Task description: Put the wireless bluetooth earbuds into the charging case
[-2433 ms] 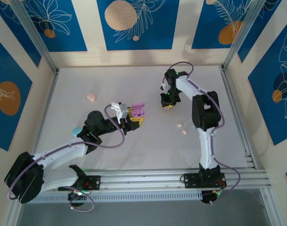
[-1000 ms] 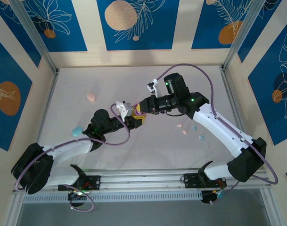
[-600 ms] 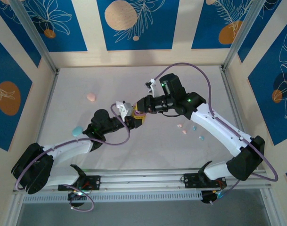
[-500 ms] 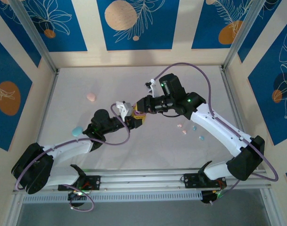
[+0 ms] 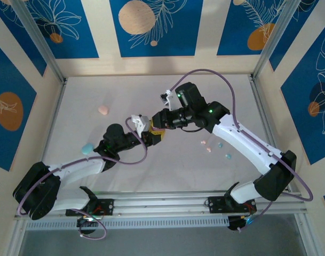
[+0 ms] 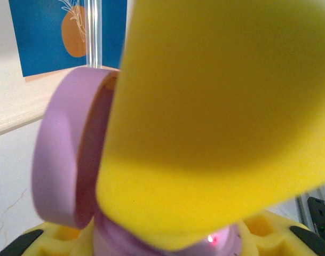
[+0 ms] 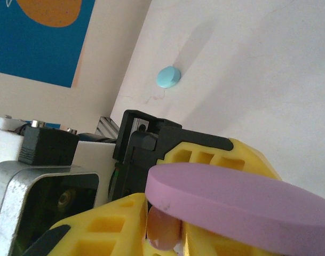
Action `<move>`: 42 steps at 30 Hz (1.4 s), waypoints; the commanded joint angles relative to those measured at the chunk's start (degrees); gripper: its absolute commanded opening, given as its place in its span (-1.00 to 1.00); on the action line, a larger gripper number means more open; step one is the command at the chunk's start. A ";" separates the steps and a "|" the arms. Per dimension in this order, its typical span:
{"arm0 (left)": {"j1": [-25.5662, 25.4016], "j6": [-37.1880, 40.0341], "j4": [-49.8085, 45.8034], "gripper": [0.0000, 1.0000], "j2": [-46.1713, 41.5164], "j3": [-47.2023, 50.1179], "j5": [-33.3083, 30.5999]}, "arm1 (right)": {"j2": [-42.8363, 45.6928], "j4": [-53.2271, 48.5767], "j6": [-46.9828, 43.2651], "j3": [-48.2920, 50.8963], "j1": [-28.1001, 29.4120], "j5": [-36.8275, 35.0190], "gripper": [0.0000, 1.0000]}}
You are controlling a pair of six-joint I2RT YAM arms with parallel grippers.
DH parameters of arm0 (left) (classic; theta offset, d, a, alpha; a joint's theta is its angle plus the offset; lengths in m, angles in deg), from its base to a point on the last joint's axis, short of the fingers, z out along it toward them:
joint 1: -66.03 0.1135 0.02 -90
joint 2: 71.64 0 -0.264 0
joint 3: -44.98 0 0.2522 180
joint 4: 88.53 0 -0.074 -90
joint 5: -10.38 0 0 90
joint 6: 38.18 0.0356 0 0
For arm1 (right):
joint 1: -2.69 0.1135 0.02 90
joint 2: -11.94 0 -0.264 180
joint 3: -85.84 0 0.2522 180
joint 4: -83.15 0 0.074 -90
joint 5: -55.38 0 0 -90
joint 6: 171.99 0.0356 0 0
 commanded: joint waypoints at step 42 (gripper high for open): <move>-0.73 0.21 3.51 -0.43 -0.87 -1.56 1.02 | 7.41 -0.39 -3.04 -0.79 -0.48 -3.32 -0.27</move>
